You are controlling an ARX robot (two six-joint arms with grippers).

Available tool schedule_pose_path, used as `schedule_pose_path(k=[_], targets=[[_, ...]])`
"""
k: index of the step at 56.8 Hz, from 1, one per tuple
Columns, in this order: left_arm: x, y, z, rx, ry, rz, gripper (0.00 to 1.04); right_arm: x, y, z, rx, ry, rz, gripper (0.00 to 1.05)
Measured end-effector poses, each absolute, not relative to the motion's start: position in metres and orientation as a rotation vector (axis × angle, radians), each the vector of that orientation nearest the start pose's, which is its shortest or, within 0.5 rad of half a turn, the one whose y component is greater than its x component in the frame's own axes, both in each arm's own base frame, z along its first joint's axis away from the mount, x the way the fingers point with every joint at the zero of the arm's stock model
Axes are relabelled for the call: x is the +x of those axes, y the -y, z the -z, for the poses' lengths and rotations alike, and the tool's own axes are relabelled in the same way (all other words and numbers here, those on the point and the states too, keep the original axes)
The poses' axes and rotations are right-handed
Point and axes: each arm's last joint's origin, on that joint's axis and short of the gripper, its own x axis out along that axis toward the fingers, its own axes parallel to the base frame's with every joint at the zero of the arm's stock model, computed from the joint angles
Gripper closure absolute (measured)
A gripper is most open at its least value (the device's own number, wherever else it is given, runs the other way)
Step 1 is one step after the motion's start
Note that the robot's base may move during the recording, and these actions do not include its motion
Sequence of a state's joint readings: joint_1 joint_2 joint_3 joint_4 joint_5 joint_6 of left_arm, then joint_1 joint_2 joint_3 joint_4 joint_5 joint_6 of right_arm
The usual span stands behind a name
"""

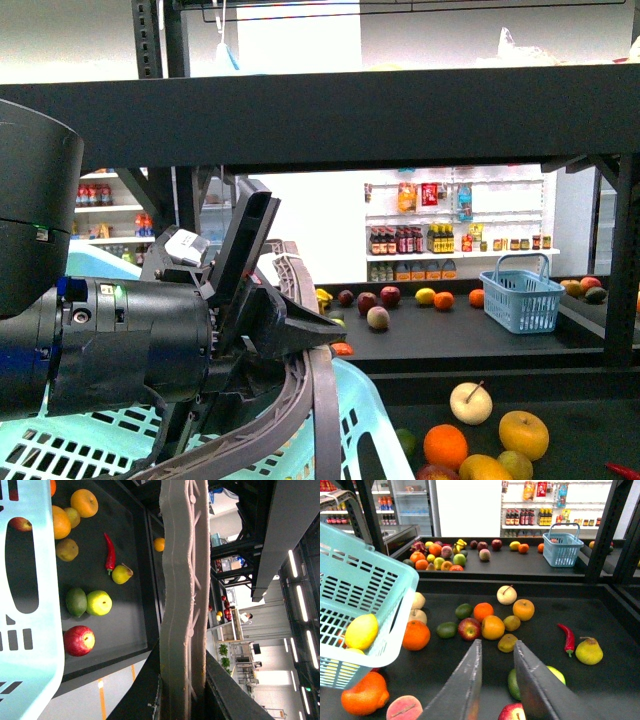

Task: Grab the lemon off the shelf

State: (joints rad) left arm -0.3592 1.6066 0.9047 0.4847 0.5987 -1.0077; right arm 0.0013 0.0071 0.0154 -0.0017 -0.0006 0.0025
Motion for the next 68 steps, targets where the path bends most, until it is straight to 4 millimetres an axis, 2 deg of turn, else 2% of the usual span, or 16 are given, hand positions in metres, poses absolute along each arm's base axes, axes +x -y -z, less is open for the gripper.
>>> schedule_pose_path(k=[20,27,34,42,50,59,68], targets=[[0.317,0.136,-0.235,-0.950,-0.685,0.758,0.92,0.097,0.000,-0.168,0.003,0.007,-0.002,0.07],[0.317,0.136,-0.236,-0.954,-0.675,0.748,0.92,0.097,0.000,-0.168,0.003,0.007,-0.002,0.07],[0.321,0.132,-0.242,-1.040,-0.492,0.621,0.92,0.097,0.000,-0.168,0.003,0.007,-0.002,0.07],[0.334,0.098,-0.253,-1.184,-0.253,0.462,0.92,0.097,0.000,-0.168,0.003,0.007,-0.002,0.07],[0.343,0.046,-0.264,-1.367,0.008,0.314,0.92,0.097,0.000,-0.168,0.003,0.007,-0.002,0.07],[0.346,-0.007,-0.273,-1.467,0.248,0.247,0.92,0.097,0.000,-0.168,0.003,0.007,-0.002,0.07],[0.350,-0.051,-0.267,-1.545,0.404,0.224,0.92,0.097,0.000,-0.168,0.003,0.007,-0.002,0.07]])
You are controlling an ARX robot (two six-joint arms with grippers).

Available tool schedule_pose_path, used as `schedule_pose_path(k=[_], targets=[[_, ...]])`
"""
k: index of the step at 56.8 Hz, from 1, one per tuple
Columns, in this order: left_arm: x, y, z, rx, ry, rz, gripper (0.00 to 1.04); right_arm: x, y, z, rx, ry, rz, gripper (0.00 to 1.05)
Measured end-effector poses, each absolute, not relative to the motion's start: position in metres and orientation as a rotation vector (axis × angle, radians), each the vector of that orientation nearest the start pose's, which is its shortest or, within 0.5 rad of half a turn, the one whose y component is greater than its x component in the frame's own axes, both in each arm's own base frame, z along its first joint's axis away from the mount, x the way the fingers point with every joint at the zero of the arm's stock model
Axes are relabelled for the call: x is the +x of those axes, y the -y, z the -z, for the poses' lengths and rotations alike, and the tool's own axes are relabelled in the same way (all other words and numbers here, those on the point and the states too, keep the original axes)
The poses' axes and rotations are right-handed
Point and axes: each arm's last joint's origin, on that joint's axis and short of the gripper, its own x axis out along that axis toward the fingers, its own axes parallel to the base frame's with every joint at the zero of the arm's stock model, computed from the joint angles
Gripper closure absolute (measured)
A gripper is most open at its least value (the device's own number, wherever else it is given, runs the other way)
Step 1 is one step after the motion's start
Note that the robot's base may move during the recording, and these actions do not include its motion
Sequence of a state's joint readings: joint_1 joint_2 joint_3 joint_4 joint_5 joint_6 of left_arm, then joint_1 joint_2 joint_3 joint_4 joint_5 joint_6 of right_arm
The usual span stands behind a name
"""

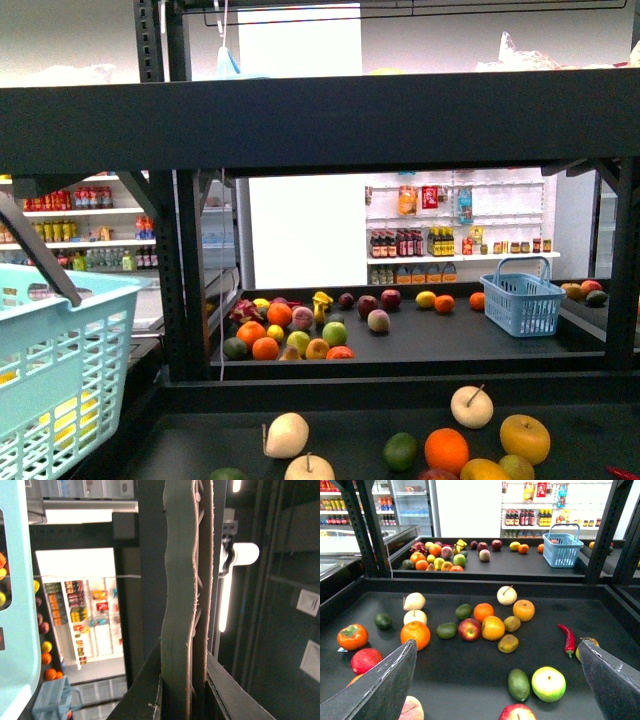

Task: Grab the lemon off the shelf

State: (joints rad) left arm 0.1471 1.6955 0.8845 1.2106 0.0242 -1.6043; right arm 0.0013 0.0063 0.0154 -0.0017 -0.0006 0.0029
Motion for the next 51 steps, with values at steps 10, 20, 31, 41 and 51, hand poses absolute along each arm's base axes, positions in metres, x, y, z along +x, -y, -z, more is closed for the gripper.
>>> schedule_pose_path(k=[10,20,31,41,51], targets=[[0.355,-0.092,-0.254,-1.566,0.502,0.212,0.92,0.097,0.000,-0.168,0.003,0.007,-0.002,0.07],[0.361,-0.118,-0.242,-1.538,0.525,0.207,0.92,0.097,0.000,-0.168,0.003,0.008,-0.003,0.07],[0.362,-0.137,-0.228,-1.561,0.511,0.171,0.92,0.097,0.000,-0.168,0.003,0.008,-0.002,0.07],[0.363,-0.149,-0.211,-1.596,0.496,0.125,0.92,0.097,0.000,-0.168,0.003,0.008,-0.002,0.07],[0.361,-0.155,-0.209,-1.610,0.507,0.117,0.92,0.097,0.000,-0.168,0.003,0.008,-0.002,0.07]])
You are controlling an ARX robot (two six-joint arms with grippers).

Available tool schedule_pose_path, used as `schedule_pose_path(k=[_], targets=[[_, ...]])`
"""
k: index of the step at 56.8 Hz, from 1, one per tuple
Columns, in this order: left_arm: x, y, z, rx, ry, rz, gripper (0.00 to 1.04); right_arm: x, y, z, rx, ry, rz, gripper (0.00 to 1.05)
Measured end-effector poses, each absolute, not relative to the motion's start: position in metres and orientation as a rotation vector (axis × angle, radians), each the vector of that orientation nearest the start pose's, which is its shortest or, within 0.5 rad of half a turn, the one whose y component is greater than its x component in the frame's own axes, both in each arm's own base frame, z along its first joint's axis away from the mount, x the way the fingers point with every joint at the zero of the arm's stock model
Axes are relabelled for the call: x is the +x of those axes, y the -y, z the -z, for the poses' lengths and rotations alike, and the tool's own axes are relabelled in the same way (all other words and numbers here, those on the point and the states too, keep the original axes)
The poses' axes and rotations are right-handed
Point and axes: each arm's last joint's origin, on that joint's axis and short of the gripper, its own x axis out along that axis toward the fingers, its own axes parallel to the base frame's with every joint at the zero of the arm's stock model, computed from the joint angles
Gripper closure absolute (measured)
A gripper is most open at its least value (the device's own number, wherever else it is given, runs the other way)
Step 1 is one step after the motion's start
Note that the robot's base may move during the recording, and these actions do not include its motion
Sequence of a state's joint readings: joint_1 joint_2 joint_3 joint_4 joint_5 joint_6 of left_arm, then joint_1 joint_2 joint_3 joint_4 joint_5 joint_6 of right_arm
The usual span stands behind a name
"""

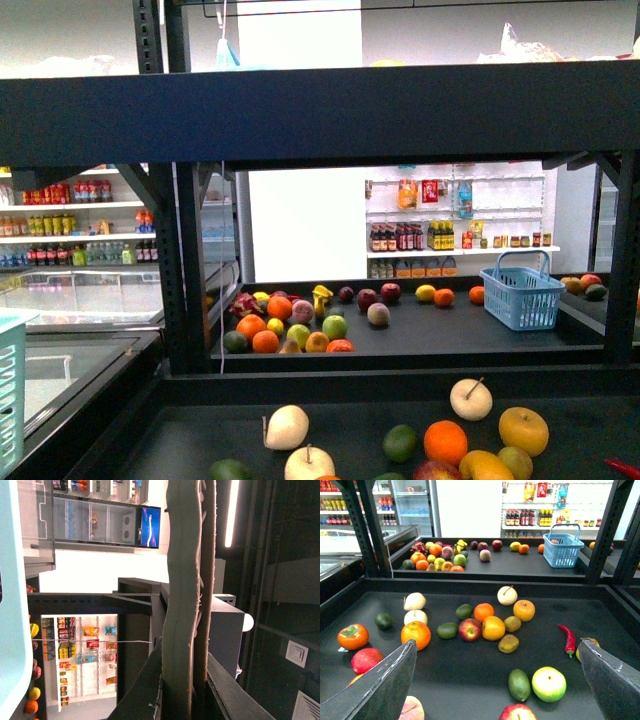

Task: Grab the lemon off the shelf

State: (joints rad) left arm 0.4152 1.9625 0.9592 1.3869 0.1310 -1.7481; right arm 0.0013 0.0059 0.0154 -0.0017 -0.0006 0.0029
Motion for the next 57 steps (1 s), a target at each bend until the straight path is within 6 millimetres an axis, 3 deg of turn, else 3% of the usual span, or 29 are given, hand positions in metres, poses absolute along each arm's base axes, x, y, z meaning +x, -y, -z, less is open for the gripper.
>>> schedule_pose_path(k=[10,18,34,52,57], targets=[[0.360,-0.157,-0.209,-1.615,0.510,0.113,0.92,0.097,0.000,-0.168,0.003,0.008,-0.002,0.07],[0.360,-0.157,-0.209,-1.612,0.509,0.117,0.55,0.097,0.000,-0.168,0.003,0.008,-0.002,0.07],[0.360,-0.157,-0.209,-1.611,0.509,0.118,0.06,0.097,0.000,-0.168,0.003,0.008,-0.003,0.07],[0.359,-0.155,-0.207,-1.598,0.470,0.133,0.08,0.097,0.000,-0.168,0.003,0.008,-0.003,0.07],[0.348,-0.154,-0.204,-1.549,0.408,0.139,0.08,0.097,0.000,-0.168,0.003,0.008,-0.002,0.07]])
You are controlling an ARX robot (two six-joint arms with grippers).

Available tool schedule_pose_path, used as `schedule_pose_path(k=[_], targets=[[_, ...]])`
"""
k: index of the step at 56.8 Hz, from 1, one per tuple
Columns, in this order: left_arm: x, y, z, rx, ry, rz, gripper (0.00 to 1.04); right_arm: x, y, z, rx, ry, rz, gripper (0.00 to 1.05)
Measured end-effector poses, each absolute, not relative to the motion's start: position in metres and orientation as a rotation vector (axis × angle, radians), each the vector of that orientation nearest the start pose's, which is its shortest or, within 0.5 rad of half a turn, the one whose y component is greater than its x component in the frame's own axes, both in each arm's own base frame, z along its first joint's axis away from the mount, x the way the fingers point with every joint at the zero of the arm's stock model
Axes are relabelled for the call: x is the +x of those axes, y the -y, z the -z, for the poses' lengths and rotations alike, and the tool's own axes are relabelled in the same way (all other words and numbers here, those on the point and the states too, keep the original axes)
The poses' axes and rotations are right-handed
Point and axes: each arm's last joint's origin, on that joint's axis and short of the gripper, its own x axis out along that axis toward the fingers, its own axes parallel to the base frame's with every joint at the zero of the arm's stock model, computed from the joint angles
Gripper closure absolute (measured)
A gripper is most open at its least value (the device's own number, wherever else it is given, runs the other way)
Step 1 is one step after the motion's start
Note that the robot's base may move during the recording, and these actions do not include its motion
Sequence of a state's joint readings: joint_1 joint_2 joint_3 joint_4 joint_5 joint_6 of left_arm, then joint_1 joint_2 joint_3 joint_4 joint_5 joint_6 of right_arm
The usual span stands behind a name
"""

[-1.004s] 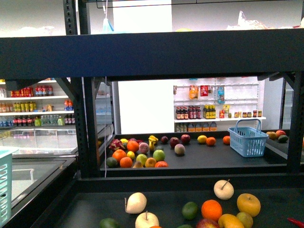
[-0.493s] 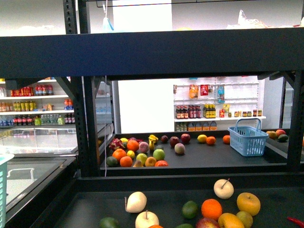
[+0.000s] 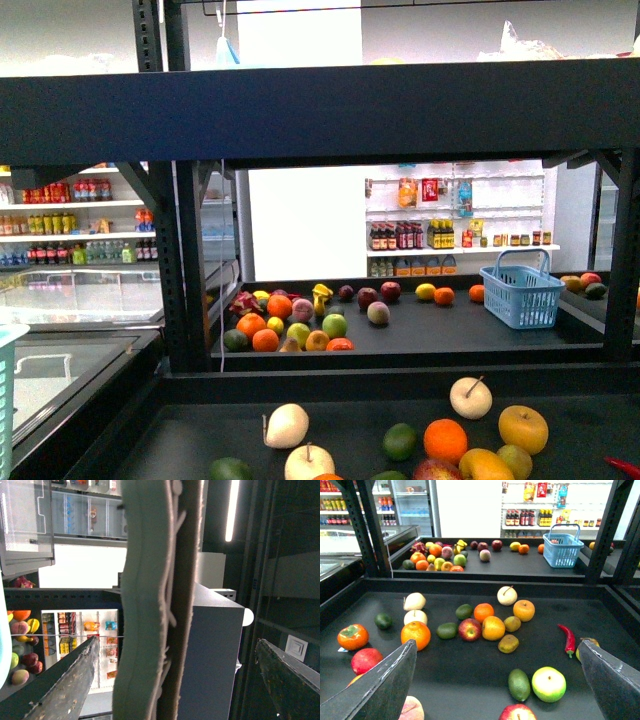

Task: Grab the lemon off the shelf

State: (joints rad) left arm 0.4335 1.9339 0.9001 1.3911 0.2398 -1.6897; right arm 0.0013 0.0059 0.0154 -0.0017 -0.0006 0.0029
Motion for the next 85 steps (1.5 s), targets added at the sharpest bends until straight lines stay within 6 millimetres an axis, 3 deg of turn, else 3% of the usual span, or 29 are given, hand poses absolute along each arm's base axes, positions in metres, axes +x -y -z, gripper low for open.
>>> schedule_pose_path(k=[4,6,8,12,25,35,46,50,56,60,74,85], targets=[[0.320,-0.151,-0.207,-1.443,0.322,0.147,0.08,0.097,0.000,-0.168,0.003,0.008,-0.002,0.07],[0.294,-0.148,-0.220,-1.329,0.324,0.135,0.08,0.097,0.000,-0.168,0.003,0.008,-0.002,0.07],[0.282,-0.149,-0.236,-1.252,0.366,0.135,0.08,0.097,0.000,-0.168,0.003,0.008,-0.002,0.07],[0.273,-0.148,-0.254,-1.145,0.385,0.127,0.08,0.097,0.000,-0.168,0.003,0.009,-0.002,0.07],[0.255,-0.134,-0.259,-0.999,0.202,-0.010,0.08,0.097,0.000,-0.168,0.003,0.009,-0.002,0.07],[0.219,-0.090,-0.267,-0.662,0.063,-0.152,0.08,0.097,0.000,-0.168,0.003,0.009,-0.002,0.07],[0.163,-0.041,-0.269,-0.414,0.048,-0.129,0.09,0.097,0.000,-0.168,0.003,0.009,-0.003,0.07],[0.143,-0.028,-0.263,-0.281,0.000,-0.050,0.21,0.097,0.000,-0.168,0.003,0.009,-0.002,0.07],[0.114,-0.005,-0.238,-0.105,-0.055,-0.026,0.41,0.097,0.000,-0.168,0.003,0.009,-0.002,0.07],[0.102,-0.001,-0.226,-0.057,-0.021,0.007,0.53,0.097,0.000,-0.168,0.003,0.009,-0.002,0.07],[0.098,0.000,-0.199,-0.017,-0.008,-0.003,1.01,0.097,0.000,-0.168,0.003,0.009,-0.002,0.07],[0.098,0.000,-0.187,-0.012,-0.004,-0.003,1.02,0.097,0.000,-0.168,0.003,0.009,-0.002,0.07]])
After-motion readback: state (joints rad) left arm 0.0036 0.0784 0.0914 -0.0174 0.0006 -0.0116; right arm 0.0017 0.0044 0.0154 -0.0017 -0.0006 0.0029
